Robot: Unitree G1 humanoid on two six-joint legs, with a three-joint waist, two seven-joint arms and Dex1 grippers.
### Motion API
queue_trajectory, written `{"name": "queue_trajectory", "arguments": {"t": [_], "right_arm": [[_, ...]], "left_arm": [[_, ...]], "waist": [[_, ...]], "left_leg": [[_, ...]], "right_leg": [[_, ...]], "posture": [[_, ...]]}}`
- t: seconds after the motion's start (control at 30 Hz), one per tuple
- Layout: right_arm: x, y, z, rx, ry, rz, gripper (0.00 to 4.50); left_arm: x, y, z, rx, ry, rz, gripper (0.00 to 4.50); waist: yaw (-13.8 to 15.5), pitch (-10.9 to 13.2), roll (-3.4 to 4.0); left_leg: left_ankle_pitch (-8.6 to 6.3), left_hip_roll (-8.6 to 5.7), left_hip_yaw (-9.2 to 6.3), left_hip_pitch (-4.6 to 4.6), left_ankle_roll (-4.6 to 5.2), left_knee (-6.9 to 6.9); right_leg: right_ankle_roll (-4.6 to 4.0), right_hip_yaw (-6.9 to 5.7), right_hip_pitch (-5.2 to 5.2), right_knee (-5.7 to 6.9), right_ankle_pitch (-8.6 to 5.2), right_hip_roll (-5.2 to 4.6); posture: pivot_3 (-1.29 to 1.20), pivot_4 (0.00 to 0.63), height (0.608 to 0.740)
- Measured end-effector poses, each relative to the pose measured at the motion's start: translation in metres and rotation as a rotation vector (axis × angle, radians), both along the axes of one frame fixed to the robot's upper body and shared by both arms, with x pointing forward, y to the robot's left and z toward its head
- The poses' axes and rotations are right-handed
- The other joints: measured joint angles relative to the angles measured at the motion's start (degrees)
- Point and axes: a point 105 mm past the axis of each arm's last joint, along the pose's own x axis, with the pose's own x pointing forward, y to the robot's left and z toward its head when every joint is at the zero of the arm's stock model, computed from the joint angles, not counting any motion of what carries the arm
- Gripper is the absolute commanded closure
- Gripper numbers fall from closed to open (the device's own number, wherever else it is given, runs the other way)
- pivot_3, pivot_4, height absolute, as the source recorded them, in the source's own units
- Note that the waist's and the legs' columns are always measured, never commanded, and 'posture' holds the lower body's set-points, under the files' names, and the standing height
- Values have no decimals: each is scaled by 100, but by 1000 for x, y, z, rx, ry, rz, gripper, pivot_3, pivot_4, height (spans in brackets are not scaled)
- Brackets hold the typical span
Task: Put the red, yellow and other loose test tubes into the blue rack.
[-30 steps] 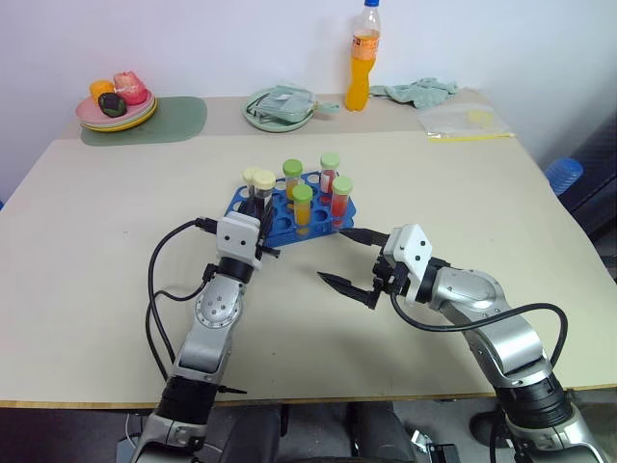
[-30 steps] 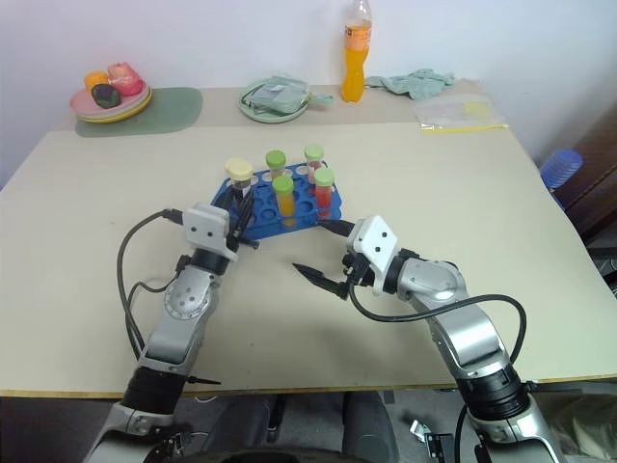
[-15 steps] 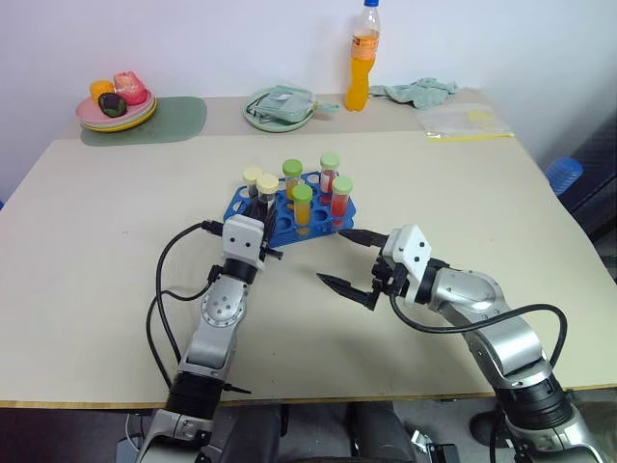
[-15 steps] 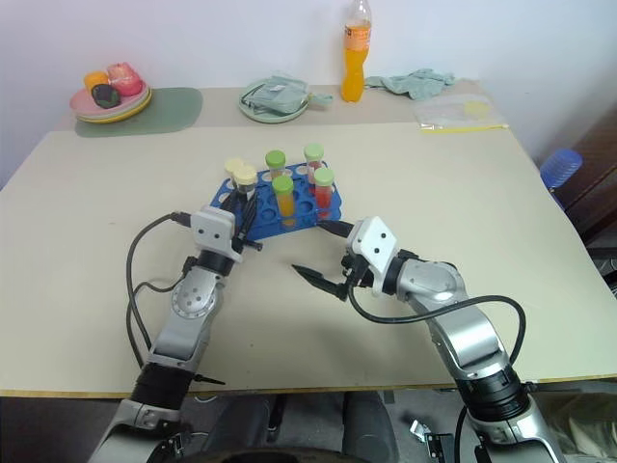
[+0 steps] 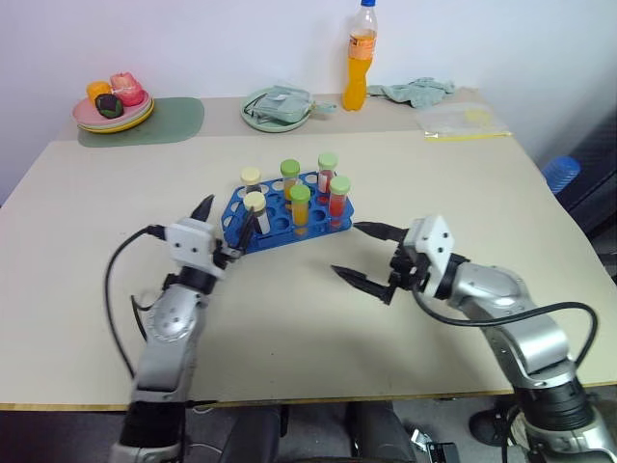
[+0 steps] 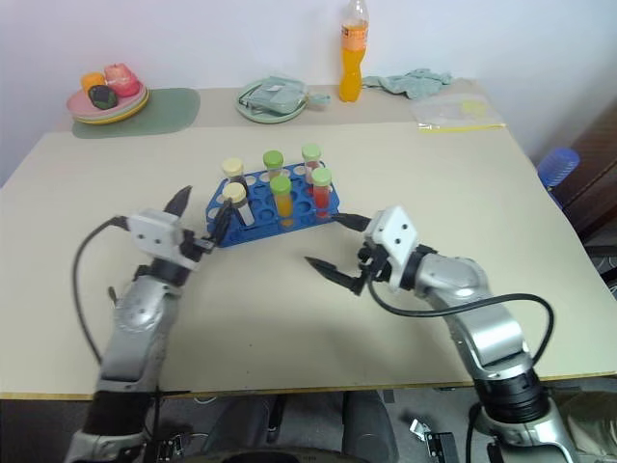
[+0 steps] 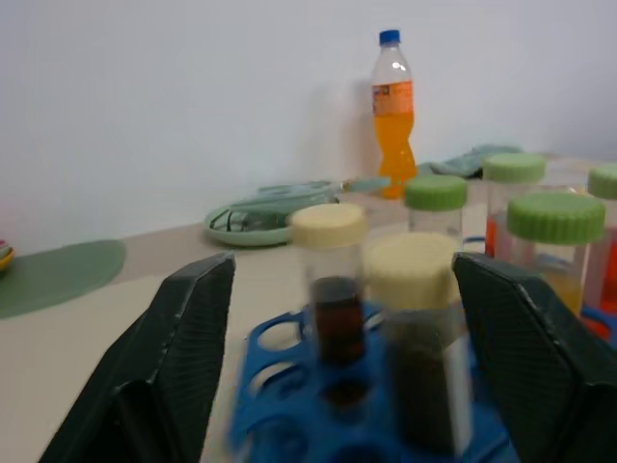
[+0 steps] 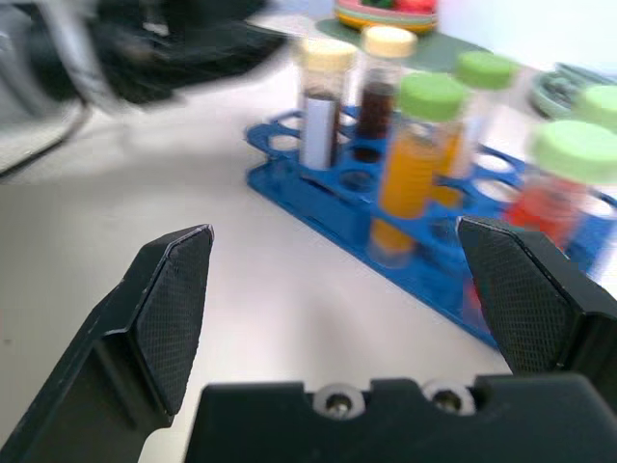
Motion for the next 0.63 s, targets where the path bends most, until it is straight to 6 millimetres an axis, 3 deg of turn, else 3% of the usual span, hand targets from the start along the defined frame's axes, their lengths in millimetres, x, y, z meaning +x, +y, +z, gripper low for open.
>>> {"name": "queue_trajectory", "arguments": {"t": [0.2, 0.3, 0.47, 0.63], "right_arm": [[6, -66, 7, -40, 28, -186, 0], [11, -88, 8, -51, 32, -247, 0], [17, -107, -3, -63, 47, -295, 0], [21, -110, -9, -74, 47, -300, 0]], "left_arm": [[-31, 70, -6, 109, 177, 68, 778], [-38, 88, -10, 147, 216, 99, 778], [-40, 97, -15, 149, 247, 126, 778], [-41, 100, -18, 149, 260, 152, 778]], "waist": [[20, 2, 4], [38, 2, 4], [43, 2, 4], [26, 2, 4]], "left_leg": [[-2, 2, 6, 2, 3, 1], [-3, 4, 14, 2, 4, 1], [-3, 4, 16, 2, 4, 1], [-3, 6, 15, 2, 4, 0]], "right_leg": [[-2, -1, 7, -2, -1, -2], [-2, -3, 9, -5, -1, -2], [-2, -2, 9, -6, -1, -4], [-2, -2, 8, -6, -1, -4]], "posture": [[0, 150, 740], [0, 150, 740], [0, 150, 740], [0, 150, 740]]}}
